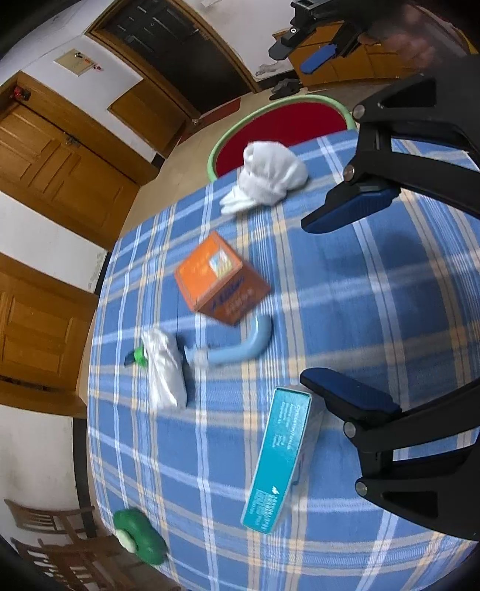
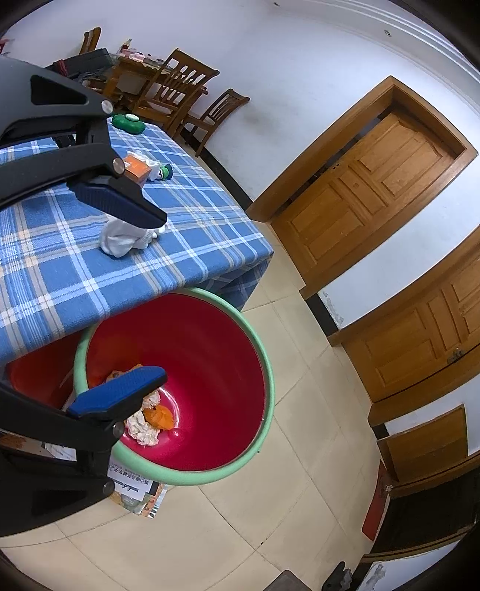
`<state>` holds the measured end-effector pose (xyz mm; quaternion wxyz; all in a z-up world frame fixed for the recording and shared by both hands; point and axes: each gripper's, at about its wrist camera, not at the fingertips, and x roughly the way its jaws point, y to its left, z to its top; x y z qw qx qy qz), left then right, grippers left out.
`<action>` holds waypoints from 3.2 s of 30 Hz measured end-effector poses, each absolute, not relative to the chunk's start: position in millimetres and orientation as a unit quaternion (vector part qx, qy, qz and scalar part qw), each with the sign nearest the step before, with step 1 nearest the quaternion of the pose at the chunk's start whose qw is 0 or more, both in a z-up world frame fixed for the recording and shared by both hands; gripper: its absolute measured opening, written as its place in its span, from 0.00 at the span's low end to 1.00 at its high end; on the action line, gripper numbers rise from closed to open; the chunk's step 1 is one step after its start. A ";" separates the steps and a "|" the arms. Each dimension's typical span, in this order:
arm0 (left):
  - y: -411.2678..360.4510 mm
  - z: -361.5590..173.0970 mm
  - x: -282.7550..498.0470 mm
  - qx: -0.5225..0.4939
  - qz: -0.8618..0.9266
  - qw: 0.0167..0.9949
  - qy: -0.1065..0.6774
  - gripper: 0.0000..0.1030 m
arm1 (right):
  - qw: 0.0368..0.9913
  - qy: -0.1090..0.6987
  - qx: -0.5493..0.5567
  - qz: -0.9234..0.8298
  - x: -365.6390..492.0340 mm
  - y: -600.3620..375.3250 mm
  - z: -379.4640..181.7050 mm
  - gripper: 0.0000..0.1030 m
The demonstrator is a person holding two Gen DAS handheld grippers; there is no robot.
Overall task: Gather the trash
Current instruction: 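Move both open grippers back over the table items, then grasp the teal box with the left gripper while the right gripper grasps the white sock, then carry the teal box in the left gripper and the sock in the right gripper over the bucket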
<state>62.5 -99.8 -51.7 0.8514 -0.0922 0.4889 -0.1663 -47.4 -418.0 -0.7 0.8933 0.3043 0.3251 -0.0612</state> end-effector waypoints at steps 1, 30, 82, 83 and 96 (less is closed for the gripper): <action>-96.9 -52.3 62.2 -0.092 -0.164 0.851 0.490 0.73 | 0.893 0.325 0.304 -0.060 -47.2 -417.6 -0.7 0.77; -8.7 -43.6 35.5 -0.102 -0.082 0.874 0.468 0.73 | 0.887 0.364 0.283 -0.026 -31.1 -384.1 -15.2 0.77; -1.3 -64.0 75.2 -0.091 -0.109 0.883 0.448 0.22 | 0.889 0.431 0.151 0.009 33.0 -304.6 -53.6 0.49; -1.9 -63.9 74.4 -0.093 -0.111 0.882 0.448 0.22 | 0.889 0.432 0.151 0.006 33.3 -305.2 -55.3 0.47; -21.2 -47.4 63.5 -0.097 -0.153 0.882 0.435 0.22 | 0.901 0.402 0.164 -0.002 8.3 -316.4 -45.4 0.21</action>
